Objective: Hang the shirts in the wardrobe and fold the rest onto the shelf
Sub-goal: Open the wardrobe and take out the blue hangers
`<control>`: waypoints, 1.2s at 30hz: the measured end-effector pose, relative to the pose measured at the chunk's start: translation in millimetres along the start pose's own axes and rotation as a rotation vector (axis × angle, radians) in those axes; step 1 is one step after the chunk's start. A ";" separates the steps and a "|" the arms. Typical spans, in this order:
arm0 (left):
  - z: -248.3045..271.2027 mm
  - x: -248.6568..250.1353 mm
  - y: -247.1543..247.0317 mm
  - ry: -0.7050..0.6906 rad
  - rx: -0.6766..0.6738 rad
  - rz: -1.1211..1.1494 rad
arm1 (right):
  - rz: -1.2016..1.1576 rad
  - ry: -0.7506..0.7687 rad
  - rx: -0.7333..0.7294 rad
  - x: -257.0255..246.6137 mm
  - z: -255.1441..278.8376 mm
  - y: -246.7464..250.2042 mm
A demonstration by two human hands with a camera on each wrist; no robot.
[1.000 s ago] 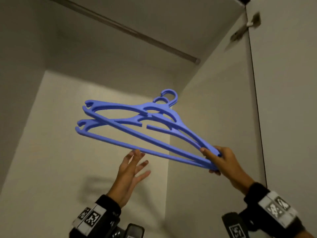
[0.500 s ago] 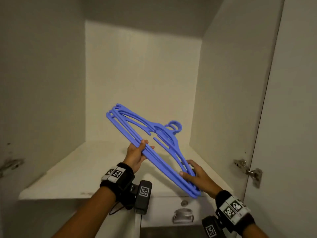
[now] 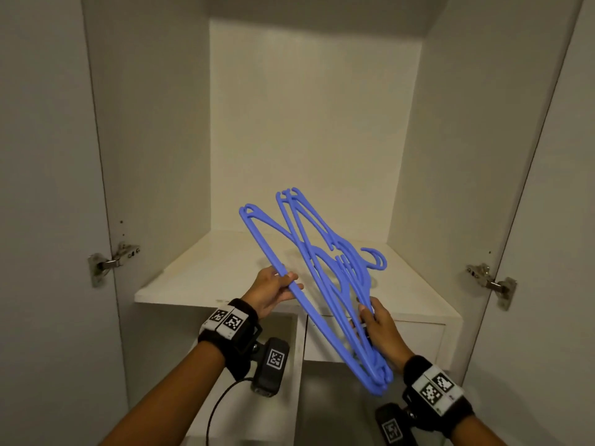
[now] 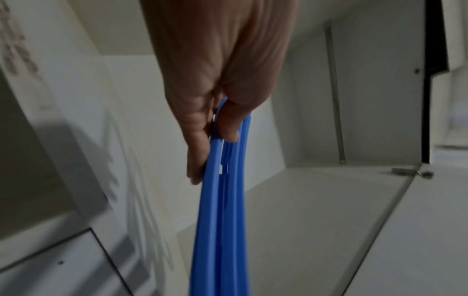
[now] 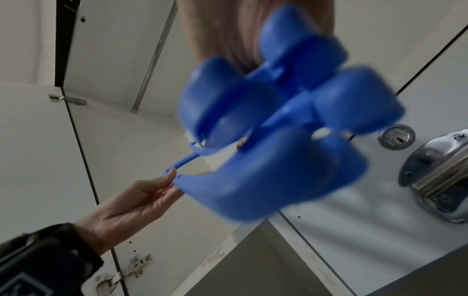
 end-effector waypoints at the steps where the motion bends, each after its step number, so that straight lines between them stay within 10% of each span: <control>1: 3.3 2.2 5.6 -0.026 0.025 -0.030 | -0.014 -0.001 0.004 -2.6 3.3 -3.4; 9: 22.8 -2.9 45.1 -0.101 0.133 -0.007 | -0.090 -0.005 0.071 -7.7 41.7 -32.0; 29: 62.5 -19.0 18.0 -0.051 -0.153 -0.005 | -0.065 0.020 0.271 -53.5 139.9 -20.4; 36: 96.4 -84.5 -18.1 0.144 -0.327 0.012 | 0.297 -0.041 0.394 -27.1 194.1 7.5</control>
Point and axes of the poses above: each hand's wrist, its own z-axis away from the middle knuckle, its own y-axis out of the back of the hand, x = y × z, the point moved 8 cm from there along -z, towards the middle knuckle, and after that the axes turned 3 degrees about -z, right-handed, at the moved point
